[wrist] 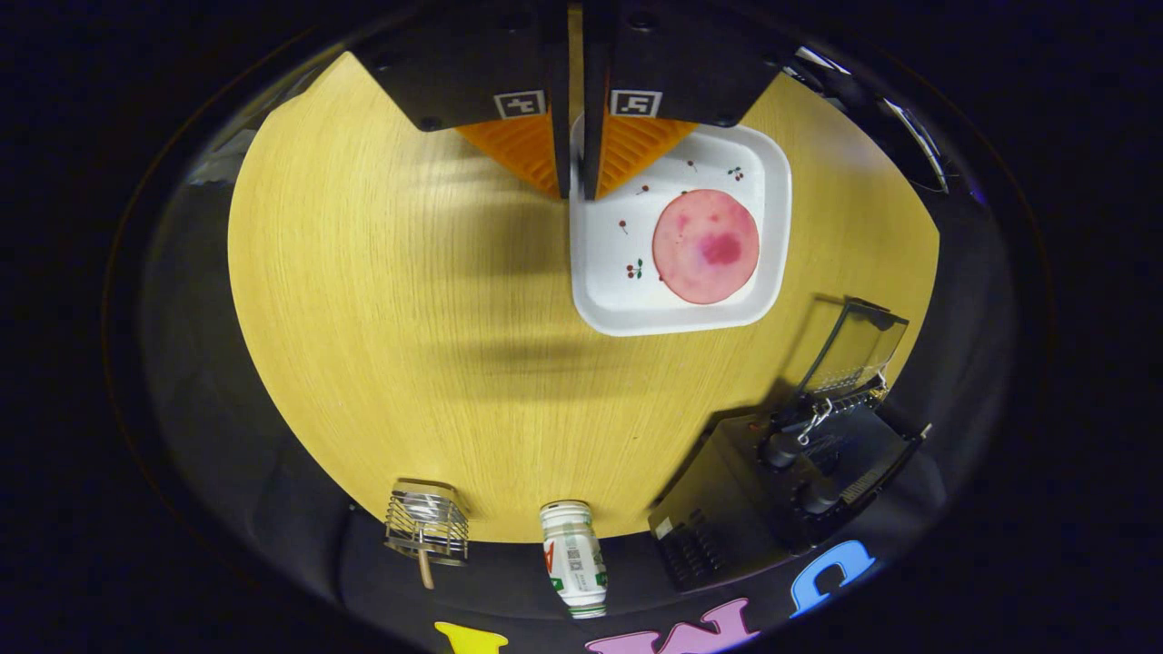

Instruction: Open the toaster oven, put the food inside, and close the toaster oven door.

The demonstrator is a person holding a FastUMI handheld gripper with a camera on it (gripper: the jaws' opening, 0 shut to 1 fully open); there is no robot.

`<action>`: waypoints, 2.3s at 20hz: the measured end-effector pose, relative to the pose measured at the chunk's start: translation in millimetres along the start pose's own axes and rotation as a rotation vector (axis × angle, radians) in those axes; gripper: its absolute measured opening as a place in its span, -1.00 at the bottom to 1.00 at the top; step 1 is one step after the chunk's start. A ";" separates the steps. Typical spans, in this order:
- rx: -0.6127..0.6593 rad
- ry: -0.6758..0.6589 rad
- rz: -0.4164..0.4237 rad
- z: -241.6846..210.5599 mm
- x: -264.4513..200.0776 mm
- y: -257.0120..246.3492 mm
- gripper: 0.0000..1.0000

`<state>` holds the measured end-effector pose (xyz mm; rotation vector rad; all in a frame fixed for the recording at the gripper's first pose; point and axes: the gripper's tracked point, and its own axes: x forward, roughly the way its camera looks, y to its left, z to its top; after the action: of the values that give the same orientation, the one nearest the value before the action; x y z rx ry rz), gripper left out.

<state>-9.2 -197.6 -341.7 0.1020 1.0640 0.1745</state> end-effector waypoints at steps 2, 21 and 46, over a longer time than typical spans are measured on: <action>0.015 0.016 0.016 -4.0 5.4 0.2 -0.77; 0.315 0.000 0.157 -24.9 -29.2 58.5 -0.89; 0.905 -0.223 0.369 -16.7 -112.1 164.5 -0.89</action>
<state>-92.3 -57.7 -225.8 1.1128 0.8239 -0.0008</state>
